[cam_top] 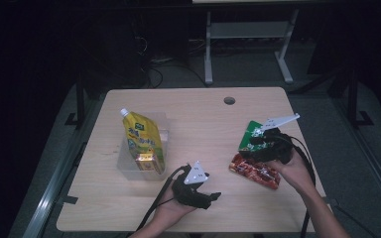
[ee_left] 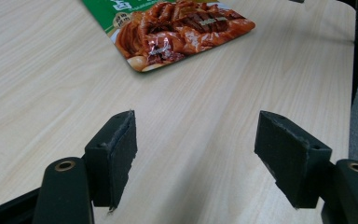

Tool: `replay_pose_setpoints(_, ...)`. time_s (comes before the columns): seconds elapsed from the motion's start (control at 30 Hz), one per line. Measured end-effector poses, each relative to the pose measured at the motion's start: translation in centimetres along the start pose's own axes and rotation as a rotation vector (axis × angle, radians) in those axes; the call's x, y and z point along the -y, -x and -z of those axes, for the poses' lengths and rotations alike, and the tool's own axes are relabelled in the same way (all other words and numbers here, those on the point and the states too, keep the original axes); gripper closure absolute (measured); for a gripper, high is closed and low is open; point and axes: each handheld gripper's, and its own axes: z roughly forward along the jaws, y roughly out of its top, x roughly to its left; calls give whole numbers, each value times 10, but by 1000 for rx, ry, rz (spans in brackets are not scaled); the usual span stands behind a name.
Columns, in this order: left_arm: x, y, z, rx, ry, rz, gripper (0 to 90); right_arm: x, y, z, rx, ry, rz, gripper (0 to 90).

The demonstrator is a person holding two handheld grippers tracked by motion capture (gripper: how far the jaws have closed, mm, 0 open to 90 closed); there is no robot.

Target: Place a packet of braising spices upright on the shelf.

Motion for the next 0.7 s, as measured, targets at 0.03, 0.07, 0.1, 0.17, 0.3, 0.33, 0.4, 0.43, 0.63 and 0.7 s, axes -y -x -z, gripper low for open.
replay_pose_setpoints(0.03,-2,-1,0,-1,8,5,294,1,1,1,10,-6,-12,285)
replay_pose_setpoints(0.07,-4,-2,0,-2,6,4,297,3,2,2,21,-7,-15,288)
replay_pose_setpoints(0.1,-6,-3,0,-6,13,7,302,4,4,3,30,-10,-26,288)
replay_pose_setpoints(0.17,-10,-6,0,-11,14,6,312,6,7,5,53,-10,-37,290)
replay_pose_setpoints(0.3,-19,-9,-5,-19,23,6,334,9,13,9,91,-21,-54,310)
replay_pose_setpoints(0.33,-20,-10,-6,-17,22,4,342,10,15,10,95,-24,-67,307)
replay_pose_setpoints(0.4,-25,-11,-10,-12,23,2,363,12,19,11,94,-23,-90,308)
replay_pose_setpoints(0.43,-27,-11,-12,-9,24,3,370,13,22,12,98,-25,-105,306)
replay_pose_setpoints(0.63,-38,-12,-27,16,24,-6,402,20,37,15,106,-41,-171,276)
replay_pose_setpoints(0.7,-42,-12,-34,24,21,-5,415,23,43,18,134,-38,-188,275)
